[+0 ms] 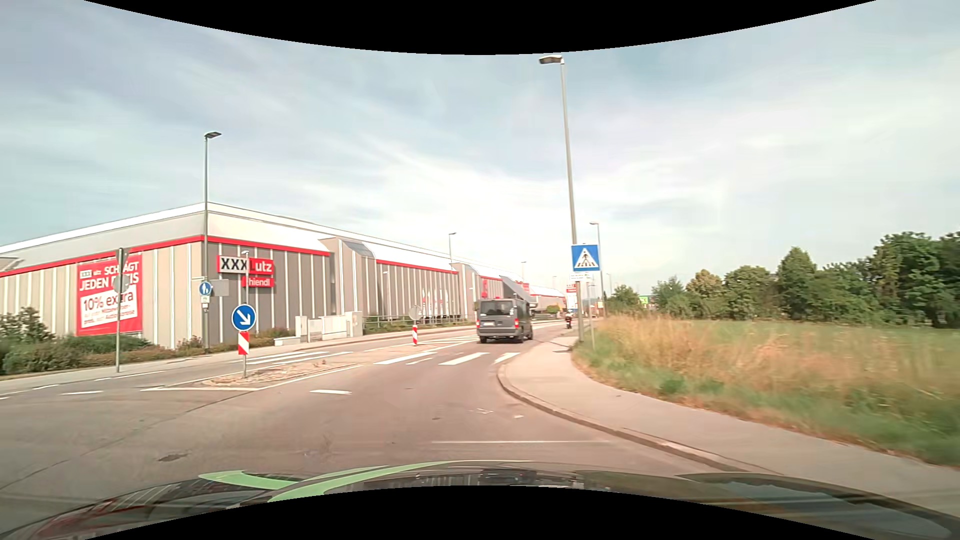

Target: Follow the waypoints while adhering to traffic rules and regulations

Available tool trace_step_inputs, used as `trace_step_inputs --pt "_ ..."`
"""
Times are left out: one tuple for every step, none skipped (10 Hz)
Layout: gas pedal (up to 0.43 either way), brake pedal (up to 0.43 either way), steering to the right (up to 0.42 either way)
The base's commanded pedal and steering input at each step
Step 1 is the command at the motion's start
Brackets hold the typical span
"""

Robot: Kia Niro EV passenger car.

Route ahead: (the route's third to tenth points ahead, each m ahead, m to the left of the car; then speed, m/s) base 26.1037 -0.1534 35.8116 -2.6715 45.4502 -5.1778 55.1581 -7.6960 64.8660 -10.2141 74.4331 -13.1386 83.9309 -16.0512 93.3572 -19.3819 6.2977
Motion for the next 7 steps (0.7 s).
trace_step_inputs --pt "0.138 0.000 -0.247" --pt "0.138 0.000 -0.205" --pt "0.138 0.000 -0.154" --pt "0.138 0.000 -0.108" --pt "0.138 0.000 -0.054" --pt "0.138 0.000 -0.013" --pt "0.150 0.000 0.002"
